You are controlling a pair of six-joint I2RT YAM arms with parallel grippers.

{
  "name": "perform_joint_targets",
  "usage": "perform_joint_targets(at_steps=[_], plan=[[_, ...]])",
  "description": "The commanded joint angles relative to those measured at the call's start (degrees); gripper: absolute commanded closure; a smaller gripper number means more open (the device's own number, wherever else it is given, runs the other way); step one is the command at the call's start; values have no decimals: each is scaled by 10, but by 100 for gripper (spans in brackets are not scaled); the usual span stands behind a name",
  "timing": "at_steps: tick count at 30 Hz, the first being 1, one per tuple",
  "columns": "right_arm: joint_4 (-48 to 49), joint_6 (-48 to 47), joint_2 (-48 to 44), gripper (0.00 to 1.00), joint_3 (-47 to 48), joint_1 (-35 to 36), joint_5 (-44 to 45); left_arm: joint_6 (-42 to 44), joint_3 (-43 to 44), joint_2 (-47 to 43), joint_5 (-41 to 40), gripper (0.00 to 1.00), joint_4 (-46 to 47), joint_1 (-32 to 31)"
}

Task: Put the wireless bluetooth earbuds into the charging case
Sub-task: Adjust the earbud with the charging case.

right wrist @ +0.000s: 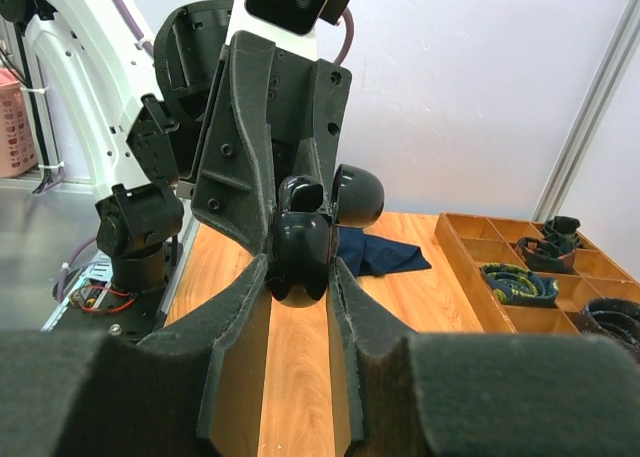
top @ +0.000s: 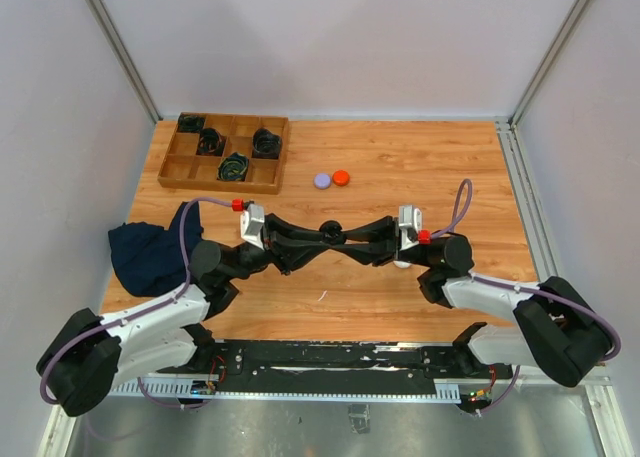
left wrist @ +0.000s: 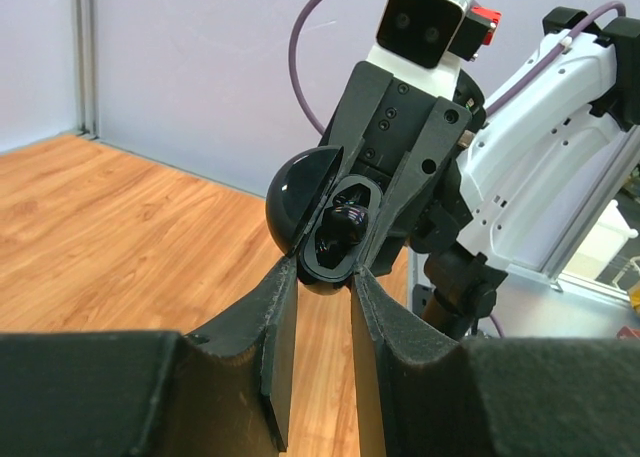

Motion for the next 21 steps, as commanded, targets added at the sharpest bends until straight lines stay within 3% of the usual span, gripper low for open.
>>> perform_joint_targets(at_steps=[1, 12, 21], plan=[[10, -10, 9, 81, 6, -4, -22, 40, 11, -33, -2, 100, -63, -5], [10, -1, 19, 63, 14, -5, -36, 108, 38, -77, -5, 100, -205, -5], [5, 6, 18, 68, 15, -7, -44, 140, 52, -94, -10, 100, -262, -5]])
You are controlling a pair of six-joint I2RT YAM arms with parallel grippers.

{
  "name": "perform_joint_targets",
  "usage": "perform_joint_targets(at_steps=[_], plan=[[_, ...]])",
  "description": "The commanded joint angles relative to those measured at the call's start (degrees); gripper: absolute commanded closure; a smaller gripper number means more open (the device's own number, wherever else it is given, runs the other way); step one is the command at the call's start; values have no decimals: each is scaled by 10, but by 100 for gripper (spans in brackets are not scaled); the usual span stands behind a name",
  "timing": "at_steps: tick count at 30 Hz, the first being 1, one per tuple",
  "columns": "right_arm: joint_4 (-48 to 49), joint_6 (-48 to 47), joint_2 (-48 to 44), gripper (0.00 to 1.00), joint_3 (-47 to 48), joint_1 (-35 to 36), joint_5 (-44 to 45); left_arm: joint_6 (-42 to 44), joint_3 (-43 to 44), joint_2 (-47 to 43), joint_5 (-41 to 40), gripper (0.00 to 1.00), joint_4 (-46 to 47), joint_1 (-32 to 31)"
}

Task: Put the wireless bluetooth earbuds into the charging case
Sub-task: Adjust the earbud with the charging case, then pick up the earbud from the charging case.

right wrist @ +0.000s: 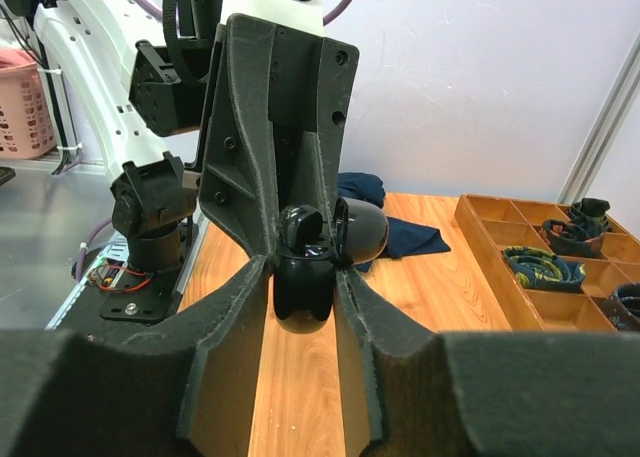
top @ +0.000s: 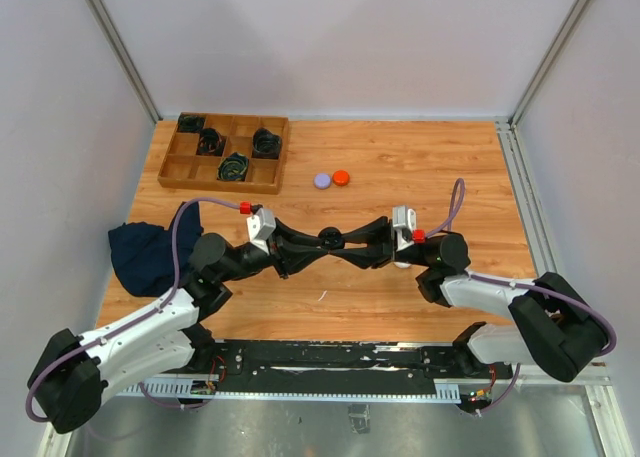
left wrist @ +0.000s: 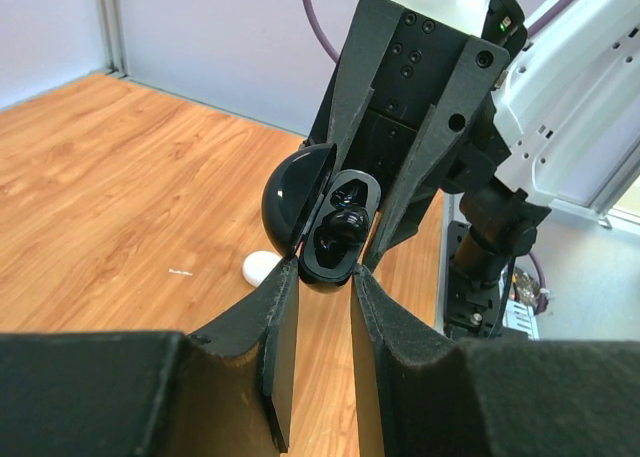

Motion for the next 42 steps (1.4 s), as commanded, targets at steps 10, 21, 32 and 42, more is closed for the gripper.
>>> perform_joint_targets(at_steps=[10, 21, 32, 42], plan=[[11, 16, 17, 80, 17, -9, -47, 55, 43, -28, -2, 100, -88, -3], [15, -55, -6, 89, -2, -11, 8, 1, 80, -66, -70, 60, -224, -3], [9, -161, 21, 90, -21, -9, 87, -229, 223, -57, -140, 49, -480, -8], [-70, -277, 5, 90, -18, 20, 151, -329, 285, 6, -162, 52, -544, -22]])
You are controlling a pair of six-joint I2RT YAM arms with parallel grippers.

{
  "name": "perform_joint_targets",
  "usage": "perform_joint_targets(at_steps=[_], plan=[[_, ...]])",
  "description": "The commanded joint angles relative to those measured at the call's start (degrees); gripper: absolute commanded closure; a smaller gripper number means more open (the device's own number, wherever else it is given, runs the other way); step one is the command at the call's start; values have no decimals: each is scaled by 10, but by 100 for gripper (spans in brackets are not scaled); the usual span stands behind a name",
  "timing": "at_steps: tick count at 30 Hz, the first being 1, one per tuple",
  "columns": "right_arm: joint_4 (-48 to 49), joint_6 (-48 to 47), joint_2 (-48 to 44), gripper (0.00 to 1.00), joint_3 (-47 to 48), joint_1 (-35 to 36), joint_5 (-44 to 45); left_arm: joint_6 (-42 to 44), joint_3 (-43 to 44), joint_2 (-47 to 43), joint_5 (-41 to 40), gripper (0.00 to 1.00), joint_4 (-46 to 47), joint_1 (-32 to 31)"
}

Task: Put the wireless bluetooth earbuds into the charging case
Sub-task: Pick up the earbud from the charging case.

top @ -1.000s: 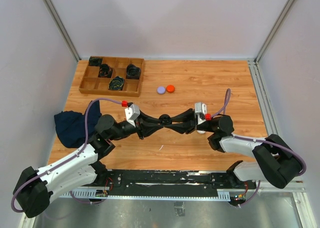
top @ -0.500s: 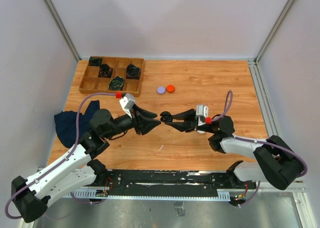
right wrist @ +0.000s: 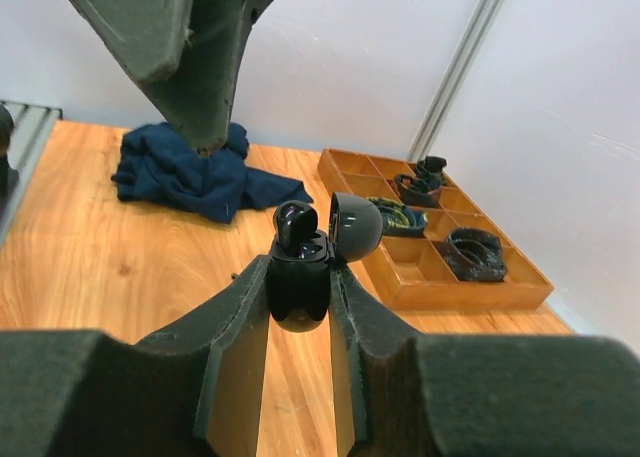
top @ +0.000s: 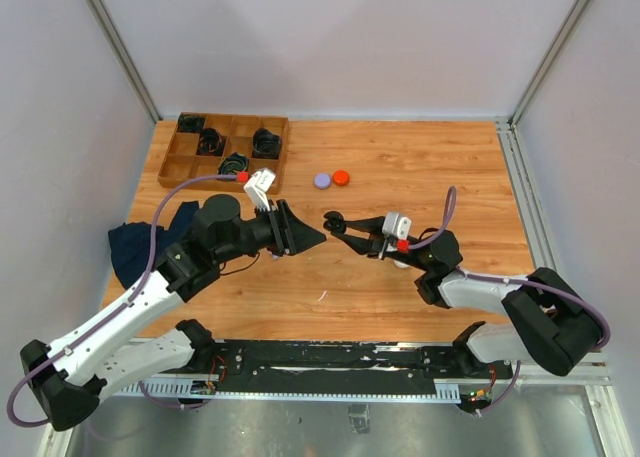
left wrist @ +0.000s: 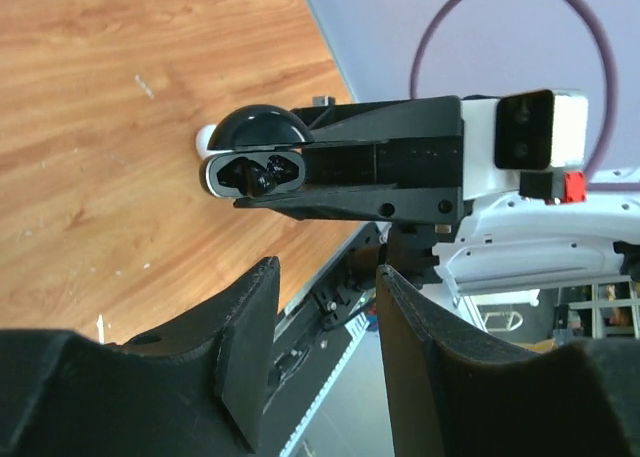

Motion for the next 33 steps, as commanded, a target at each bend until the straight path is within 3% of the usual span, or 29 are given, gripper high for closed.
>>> perform_joint_targets(at_steps=[1, 8, 24, 33], plan=[[-37, -86, -20, 90, -2, 26, 45, -51, 25, 21, -20, 53, -30, -5], [-141, -185, -56, 90, 7, 69, 90, -58, 42, 60, -54, 58, -33, -5], [-160, -257, -77, 90, -1, 111, 149, -85, 39, 77, -104, 57, -74, -5], [-175, -282, -76, 90, 1, 126, 162, -93, 36, 93, -98, 61, -40, -5]])
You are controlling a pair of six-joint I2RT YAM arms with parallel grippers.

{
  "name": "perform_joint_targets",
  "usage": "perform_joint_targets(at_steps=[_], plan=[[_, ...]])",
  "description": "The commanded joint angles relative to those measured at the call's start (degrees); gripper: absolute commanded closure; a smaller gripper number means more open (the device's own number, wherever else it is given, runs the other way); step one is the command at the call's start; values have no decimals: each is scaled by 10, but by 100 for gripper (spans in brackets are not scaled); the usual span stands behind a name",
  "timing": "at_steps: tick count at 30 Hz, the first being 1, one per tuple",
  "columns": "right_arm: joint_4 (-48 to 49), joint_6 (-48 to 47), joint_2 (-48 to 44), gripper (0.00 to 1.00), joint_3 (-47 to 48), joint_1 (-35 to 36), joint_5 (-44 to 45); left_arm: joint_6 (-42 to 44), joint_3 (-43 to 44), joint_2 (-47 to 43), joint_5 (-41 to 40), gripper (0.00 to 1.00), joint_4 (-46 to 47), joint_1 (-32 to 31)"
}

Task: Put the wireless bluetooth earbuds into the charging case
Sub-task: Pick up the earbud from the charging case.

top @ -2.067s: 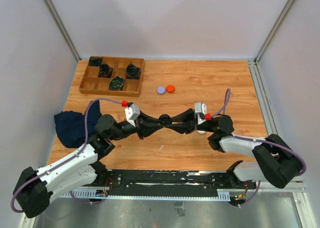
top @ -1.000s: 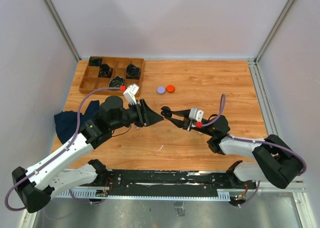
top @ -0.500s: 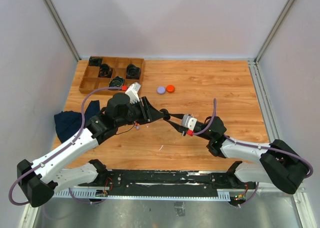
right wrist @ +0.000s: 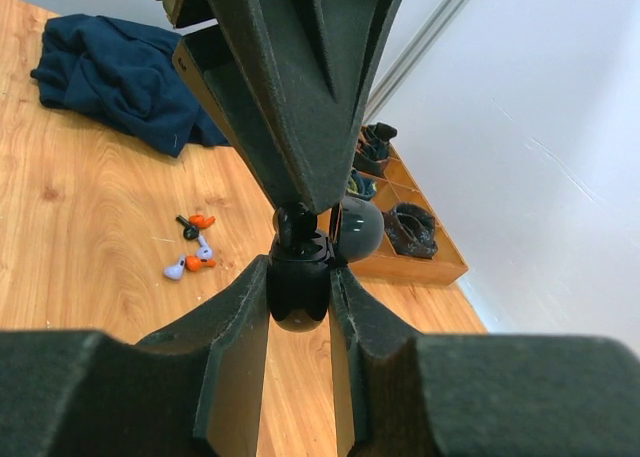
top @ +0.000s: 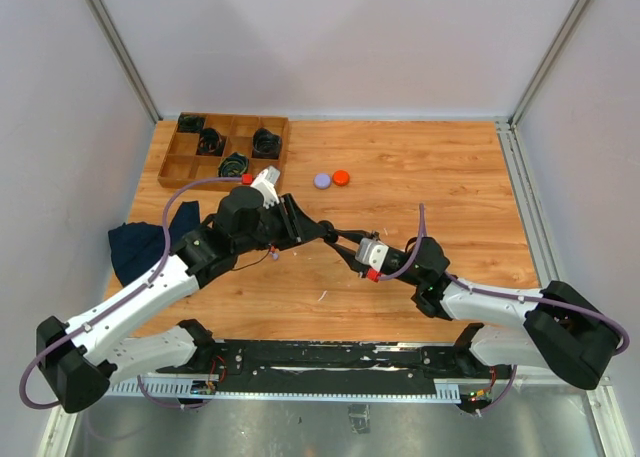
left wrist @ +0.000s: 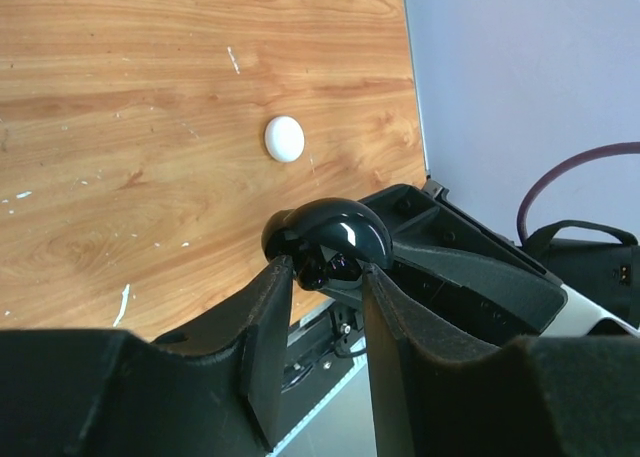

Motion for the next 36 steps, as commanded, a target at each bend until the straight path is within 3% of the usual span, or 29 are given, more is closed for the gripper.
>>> perform_joint_targets(at_steps=[1, 8, 19, 28, 36], plan=[[5, -26, -9, 90, 1, 15, 16, -5, 11, 11, -2, 62, 23, -4], [4, -32, -7, 90, 3, 20, 26, -15, 2, 14, 15, 66, 25, -4], [14, -11, -1, 90, 0, 21, 31, 19, 0, 7, 9, 89, 29, -5], [-4, 82, -16, 89, 9, -17, -25, 187, -19, -46, 21, 93, 71, -5], [-49, 148, -44, 89, 31, -50, -113, 362, -49, -80, 99, 95, 139, -5]])
